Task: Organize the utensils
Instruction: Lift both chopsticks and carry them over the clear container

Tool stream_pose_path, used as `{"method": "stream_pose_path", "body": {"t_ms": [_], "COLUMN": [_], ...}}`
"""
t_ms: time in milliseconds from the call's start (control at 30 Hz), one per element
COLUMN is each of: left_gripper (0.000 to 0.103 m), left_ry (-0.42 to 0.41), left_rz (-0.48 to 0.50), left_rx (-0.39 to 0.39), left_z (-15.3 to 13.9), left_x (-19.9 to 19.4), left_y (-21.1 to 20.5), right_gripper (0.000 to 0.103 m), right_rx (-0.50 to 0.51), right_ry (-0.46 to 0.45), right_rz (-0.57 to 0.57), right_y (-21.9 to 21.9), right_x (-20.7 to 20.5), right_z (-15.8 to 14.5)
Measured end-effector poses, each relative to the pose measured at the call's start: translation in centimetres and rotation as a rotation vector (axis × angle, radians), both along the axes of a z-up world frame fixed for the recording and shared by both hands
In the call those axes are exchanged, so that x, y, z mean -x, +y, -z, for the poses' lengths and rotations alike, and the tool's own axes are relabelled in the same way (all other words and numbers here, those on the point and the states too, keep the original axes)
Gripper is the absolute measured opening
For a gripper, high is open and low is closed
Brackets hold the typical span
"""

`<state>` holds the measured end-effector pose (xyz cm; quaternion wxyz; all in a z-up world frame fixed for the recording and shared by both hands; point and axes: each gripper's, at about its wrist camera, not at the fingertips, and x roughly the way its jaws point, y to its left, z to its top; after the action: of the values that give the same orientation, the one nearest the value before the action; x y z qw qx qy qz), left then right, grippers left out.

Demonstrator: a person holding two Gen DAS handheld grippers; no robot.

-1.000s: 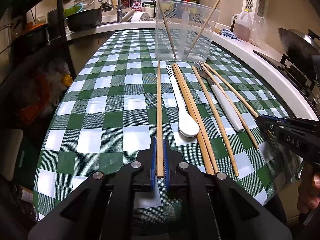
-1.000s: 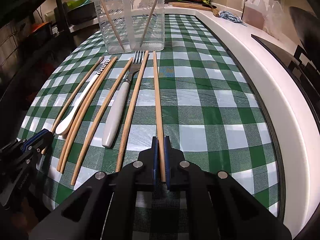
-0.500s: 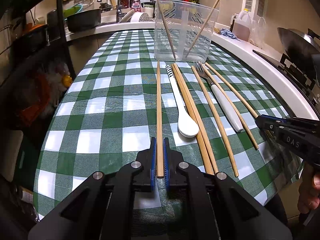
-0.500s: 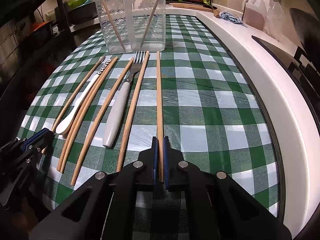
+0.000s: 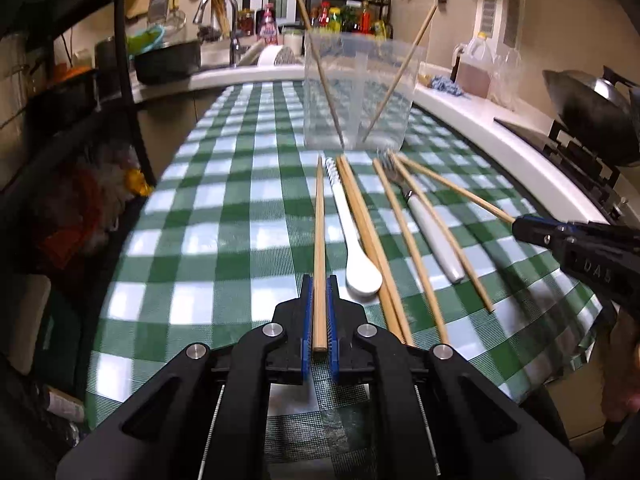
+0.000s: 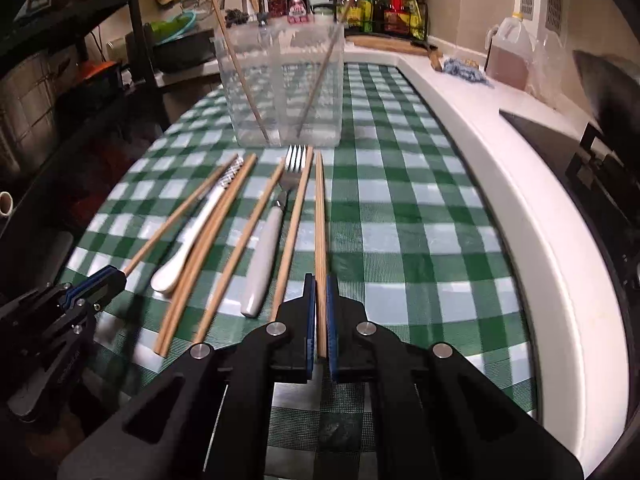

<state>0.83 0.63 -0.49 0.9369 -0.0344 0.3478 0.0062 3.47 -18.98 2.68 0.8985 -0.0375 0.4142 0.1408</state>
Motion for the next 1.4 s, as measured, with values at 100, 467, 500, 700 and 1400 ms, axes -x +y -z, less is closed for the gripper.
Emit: {"method": "stream_pose_path", "body": {"t_ms": [100, 467, 500, 700, 1400], "left_gripper": [0.007, 0.007, 0.007, 0.007, 0.007], "left_ry": [-0.056, -0.196, -0.208, -0.27, -0.367], "left_rz": [0.006, -0.007, -0.008, 0.0, 0.002], "left_rx": [-0.014, 0.021, 0.024, 0.027, 0.084], "left_z": [-1.4, -4.8, -5.0, -6.1, -14.4], "left_x": [0.8, 2.4, 2.5, 3.2, 0.4], "left_y": [0.1, 1.4, 1.5, 1.5, 4.3], "right_gripper": [0.005, 0.005, 0.005, 0.005, 0.005], "right_rx": [-0.005, -0.02, -0.024, -0.036, -0.119], "right_ry": [-0.051, -0.114, -0.119, -0.151, -0.26], "right_rz": [-0.006, 0.002, 0.002, 0.007, 0.031], "right_y": [-0.1, -1.1, -1.3, -1.7, -2.5], "right_x": [0.6, 2.2, 2.3, 3.2, 0.9], "right_z": [-2.1, -5.4, -5.7, -6.8, -13.5]}}
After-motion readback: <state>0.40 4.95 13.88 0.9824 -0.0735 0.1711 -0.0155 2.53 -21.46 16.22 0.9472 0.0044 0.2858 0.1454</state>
